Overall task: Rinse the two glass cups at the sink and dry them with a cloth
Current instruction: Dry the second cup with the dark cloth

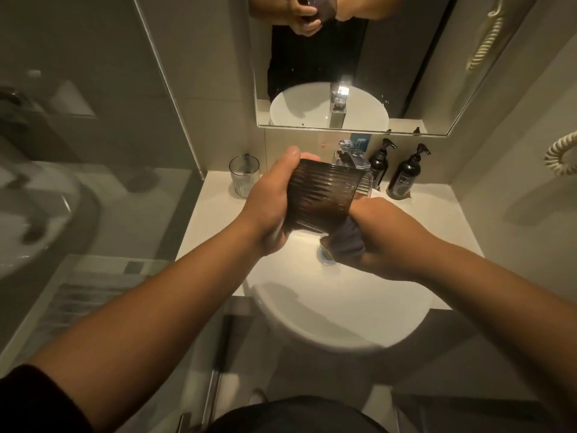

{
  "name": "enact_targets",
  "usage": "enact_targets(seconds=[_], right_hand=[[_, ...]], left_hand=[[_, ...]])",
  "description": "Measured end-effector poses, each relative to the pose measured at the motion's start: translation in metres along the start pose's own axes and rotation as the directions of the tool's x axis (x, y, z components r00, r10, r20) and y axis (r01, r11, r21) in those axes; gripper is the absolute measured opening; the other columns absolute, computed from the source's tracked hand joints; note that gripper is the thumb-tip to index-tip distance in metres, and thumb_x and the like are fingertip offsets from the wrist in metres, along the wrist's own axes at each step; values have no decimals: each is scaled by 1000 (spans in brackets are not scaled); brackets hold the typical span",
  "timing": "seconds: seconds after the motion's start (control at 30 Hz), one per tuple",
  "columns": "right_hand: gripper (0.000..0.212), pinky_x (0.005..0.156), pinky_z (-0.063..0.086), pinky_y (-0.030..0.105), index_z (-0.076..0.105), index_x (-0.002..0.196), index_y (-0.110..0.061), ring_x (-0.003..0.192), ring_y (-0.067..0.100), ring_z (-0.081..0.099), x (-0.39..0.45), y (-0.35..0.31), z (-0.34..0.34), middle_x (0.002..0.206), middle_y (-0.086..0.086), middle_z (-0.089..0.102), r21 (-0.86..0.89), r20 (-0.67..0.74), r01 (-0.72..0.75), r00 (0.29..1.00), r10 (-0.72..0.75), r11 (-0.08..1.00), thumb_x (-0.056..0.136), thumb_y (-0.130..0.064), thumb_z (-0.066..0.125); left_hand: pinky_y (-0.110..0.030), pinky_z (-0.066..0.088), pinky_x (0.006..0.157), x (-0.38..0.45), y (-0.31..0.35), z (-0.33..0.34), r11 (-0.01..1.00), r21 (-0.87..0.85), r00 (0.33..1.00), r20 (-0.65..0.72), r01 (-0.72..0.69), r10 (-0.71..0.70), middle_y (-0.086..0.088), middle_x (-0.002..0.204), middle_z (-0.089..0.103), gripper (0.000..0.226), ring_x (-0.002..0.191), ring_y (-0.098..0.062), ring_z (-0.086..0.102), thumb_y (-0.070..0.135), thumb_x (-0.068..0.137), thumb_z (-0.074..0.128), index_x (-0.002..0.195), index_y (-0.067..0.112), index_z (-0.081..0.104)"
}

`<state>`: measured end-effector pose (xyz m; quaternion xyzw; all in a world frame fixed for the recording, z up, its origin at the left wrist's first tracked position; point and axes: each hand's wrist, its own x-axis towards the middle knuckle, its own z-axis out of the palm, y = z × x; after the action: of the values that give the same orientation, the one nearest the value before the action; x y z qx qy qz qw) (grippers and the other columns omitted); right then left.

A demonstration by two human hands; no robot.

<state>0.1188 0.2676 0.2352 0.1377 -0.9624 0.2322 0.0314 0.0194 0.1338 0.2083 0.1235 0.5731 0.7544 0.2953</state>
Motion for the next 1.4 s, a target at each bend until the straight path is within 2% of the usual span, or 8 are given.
enact_targets(seconds=[0.17,0.3,0.53,0.77,1.03,1.13,1.3,1.4], right_hand=[[29,72,54,17,59,109,-22,84,6,63,-4,-7,2,92,-9,67,407,-61,-161,977,202,899,83,-16,72],[31,58,53,18,60,104,-29,72,8,68,-5,-15,-3,84,-9,68,598,-40,-177,968,249,782,85,-7,69],[40,59,50,25,64,118,-12,70,18,59,-2,-10,-2,96,13,67,885,105,-221,952,287,409,79,-3,67],[28,58,51,14,61,104,-31,70,5,71,-5,-20,-24,81,-13,70,552,18,-288,942,334,783,84,-14,70],[29,65,58,23,62,110,-23,72,9,71,-4,-21,-16,86,-4,71,487,-17,-330,922,387,808,83,-14,70],[31,64,59,29,64,110,-18,69,15,70,-3,-24,-9,87,1,71,686,13,-306,912,410,660,83,-3,70],[35,64,49,30,66,113,-7,83,24,60,3,-20,1,98,17,68,956,123,-220,903,411,196,82,8,62],[36,76,48,38,67,112,-10,93,29,61,5,-18,1,112,24,67,962,122,-211,900,418,173,80,5,63]], left_hand=[[-35,55,69,1,-7,-4,977,66,979,-17,-202,203,-7,99,65,34,95,-24,62,45,95,38,99,26,66],[-47,53,85,2,-14,-11,919,187,935,-7,-347,354,-9,105,64,33,104,-36,62,48,94,39,101,33,67],[-20,52,75,-5,-16,-17,799,358,866,58,-483,497,3,104,63,34,94,-6,64,49,90,37,111,30,56],[-30,55,82,-4,-5,-17,837,321,894,90,-443,439,-9,120,62,36,107,-24,63,51,88,40,116,34,55],[-41,57,78,-2,-2,-5,941,188,957,-17,-282,290,-4,111,67,31,105,-27,65,47,96,38,100,33,65],[-32,57,76,-1,-7,-8,846,352,898,-34,-400,439,-3,104,66,25,96,-17,66,38,99,37,101,30,61],[-10,46,79,-2,-15,-20,663,487,791,104,-569,602,8,108,61,37,97,1,60,36,95,36,114,14,59],[-12,44,87,1,-19,-26,610,529,777,166,-590,607,10,117,57,40,106,-1,57,37,95,35,122,16,56]])
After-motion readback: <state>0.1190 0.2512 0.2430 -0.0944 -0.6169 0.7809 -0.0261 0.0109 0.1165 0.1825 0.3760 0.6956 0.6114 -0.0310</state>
